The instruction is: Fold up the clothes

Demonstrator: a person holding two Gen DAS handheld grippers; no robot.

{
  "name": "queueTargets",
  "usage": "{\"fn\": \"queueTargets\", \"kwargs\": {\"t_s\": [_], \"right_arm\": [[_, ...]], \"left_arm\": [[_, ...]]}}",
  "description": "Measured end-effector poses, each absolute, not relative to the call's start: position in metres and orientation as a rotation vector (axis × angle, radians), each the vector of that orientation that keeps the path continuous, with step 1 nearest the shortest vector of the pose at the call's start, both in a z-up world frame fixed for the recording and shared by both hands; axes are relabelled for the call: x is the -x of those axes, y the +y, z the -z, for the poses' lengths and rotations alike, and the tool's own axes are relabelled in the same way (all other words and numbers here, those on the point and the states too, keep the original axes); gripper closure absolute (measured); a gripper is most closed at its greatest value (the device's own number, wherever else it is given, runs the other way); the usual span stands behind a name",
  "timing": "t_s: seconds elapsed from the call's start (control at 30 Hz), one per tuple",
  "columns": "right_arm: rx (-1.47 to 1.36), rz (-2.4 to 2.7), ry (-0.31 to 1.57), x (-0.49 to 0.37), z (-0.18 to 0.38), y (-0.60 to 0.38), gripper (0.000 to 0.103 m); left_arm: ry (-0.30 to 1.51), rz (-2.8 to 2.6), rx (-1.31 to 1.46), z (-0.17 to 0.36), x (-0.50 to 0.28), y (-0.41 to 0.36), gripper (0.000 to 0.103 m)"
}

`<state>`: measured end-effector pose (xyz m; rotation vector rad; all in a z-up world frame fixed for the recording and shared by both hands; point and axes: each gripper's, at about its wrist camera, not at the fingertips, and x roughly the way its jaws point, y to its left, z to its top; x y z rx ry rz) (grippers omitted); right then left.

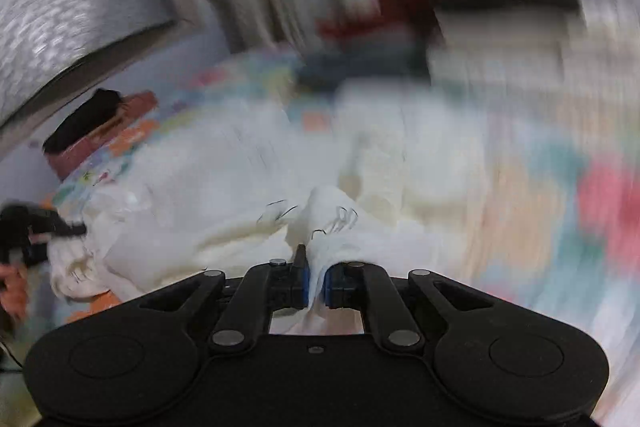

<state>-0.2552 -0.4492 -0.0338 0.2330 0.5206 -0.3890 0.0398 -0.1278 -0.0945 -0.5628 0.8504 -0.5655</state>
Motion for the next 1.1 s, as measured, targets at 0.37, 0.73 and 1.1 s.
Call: {"fn": "queueTargets", "kwargs": {"t_s": [0.37,0.73,1.1], "right_arm": [[-0.114,0.521,0.566,0.269,0.045,-0.472,0.091],[0.073,0.617,0.444,0.288,0.005,-0.472,0.088],[-0.164,0.725,0.667,0.311,0.054,-0.502,0.095]], "left_arm": [[0.962,0.665,0.622,0.104,-0.069,-0.115,0.091],[0.92,0.719,0.524,0.089,-0.06,-0.126,0.091],[0.963,0.663,0.259,0.075,-0.015,-0.129,0.05]]}}
